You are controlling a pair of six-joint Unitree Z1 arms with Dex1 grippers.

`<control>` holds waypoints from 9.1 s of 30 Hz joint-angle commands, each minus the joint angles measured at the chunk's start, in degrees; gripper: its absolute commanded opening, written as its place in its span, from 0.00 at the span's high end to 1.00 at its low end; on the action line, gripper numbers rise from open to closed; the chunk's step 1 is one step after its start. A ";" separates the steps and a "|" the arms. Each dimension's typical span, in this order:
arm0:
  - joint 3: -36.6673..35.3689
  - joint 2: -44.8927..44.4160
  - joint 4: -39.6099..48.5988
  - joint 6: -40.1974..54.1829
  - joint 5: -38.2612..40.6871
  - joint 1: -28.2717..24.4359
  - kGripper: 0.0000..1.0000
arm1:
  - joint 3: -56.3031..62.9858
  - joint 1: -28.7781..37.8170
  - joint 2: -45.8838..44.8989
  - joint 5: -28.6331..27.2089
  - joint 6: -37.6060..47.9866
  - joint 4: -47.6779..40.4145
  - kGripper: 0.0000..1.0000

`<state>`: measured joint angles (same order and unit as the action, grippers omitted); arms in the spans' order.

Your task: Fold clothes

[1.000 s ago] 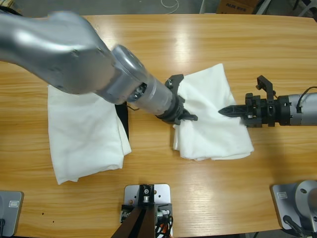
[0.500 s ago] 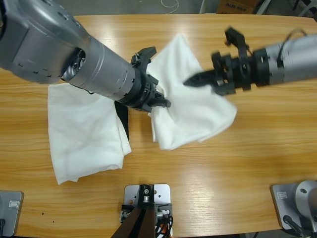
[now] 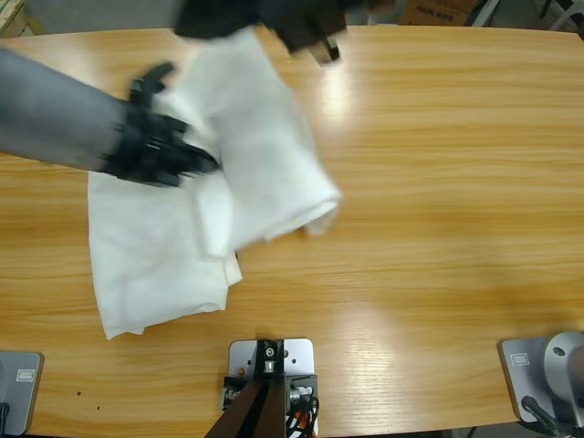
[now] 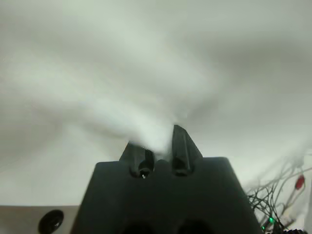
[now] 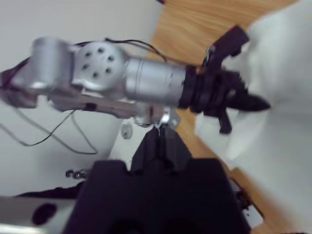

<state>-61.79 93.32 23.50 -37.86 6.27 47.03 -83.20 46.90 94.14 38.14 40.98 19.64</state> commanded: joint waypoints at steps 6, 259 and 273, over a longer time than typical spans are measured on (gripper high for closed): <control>13.91 -25.41 9.79 3.19 -0.82 -8.27 1.00 | -10.23 7.13 10.65 -4.46 2.42 1.90 1.00; -39.37 40.01 32.22 99.64 -0.91 -5.13 0.02 | 32.31 -33.19 -13.22 -28.56 -17.96 19.39 0.00; -24.54 34.35 31.17 98.59 -1.88 -16.53 0.10 | 32.54 -33.21 -13.54 -28.10 -17.96 19.26 0.00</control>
<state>-98.51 130.02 58.62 61.23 5.40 36.89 -52.37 13.21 79.45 8.57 22.44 39.61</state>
